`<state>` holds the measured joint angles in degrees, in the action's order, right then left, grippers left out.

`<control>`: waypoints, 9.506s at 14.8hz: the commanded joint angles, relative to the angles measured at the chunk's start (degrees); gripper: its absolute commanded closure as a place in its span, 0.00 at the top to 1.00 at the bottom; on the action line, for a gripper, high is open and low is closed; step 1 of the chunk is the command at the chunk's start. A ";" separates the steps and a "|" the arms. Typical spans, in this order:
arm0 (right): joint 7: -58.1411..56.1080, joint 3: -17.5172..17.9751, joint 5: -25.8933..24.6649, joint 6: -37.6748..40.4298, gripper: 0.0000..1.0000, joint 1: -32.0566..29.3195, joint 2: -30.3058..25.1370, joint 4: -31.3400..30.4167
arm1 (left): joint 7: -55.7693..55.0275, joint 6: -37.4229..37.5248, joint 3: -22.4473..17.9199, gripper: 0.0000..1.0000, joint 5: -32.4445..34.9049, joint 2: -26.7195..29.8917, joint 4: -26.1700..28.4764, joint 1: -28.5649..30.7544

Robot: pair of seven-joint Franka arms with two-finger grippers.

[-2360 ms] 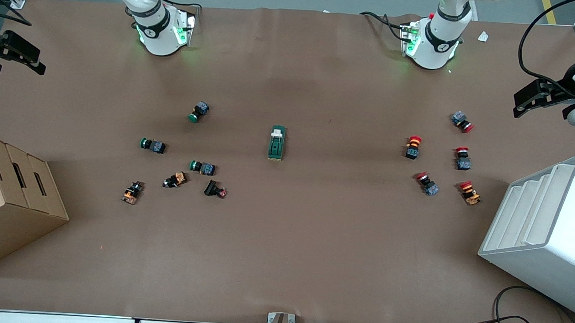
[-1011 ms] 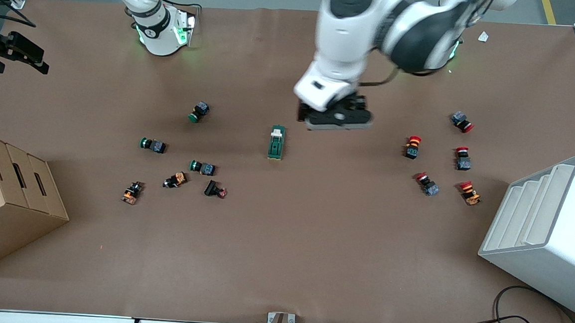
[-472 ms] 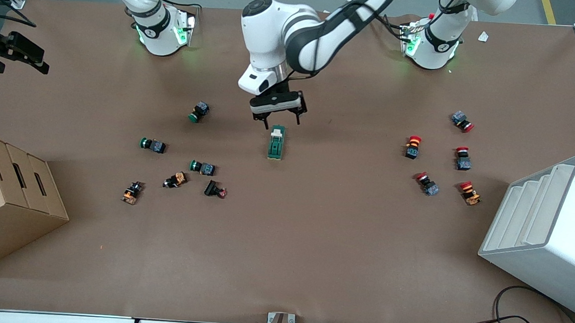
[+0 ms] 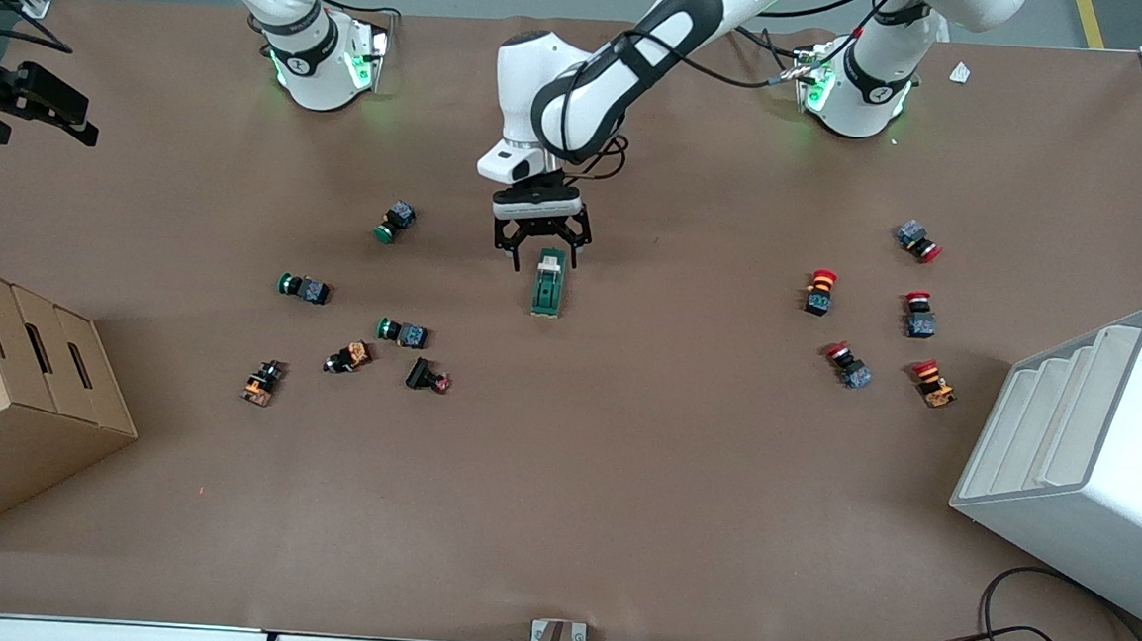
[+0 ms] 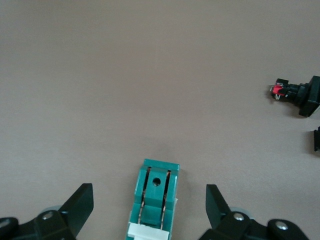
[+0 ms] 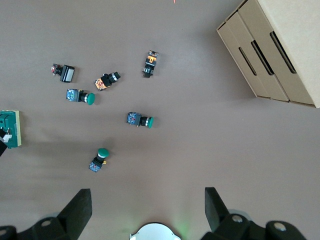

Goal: Close load switch with both arms

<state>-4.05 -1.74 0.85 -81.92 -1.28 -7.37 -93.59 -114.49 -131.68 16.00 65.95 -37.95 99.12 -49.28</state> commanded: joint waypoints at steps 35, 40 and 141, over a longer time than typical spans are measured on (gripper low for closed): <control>60.38 0.60 24.02 -62.83 1.00 47.06 36.28 -18.65 | -29.56 6.70 -0.54 1.00 32.49 -12.85 2.30 -5.56; 63.20 0.60 24.20 -65.28 1.00 49.97 38.75 -18.47 | -29.47 6.70 -0.71 1.00 32.49 -12.85 2.13 -5.38; 2.73 -7.04 1.69 2.01 1.00 5.58 15.99 13.79 | 104.19 40.69 -2.82 1.00 -63.31 31.26 -18.36 47.69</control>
<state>-1.51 -9.55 1.65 -82.86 5.45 8.28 -80.78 -13.99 -94.83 13.79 3.64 -10.43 78.39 -2.35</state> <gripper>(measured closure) 0.000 0.000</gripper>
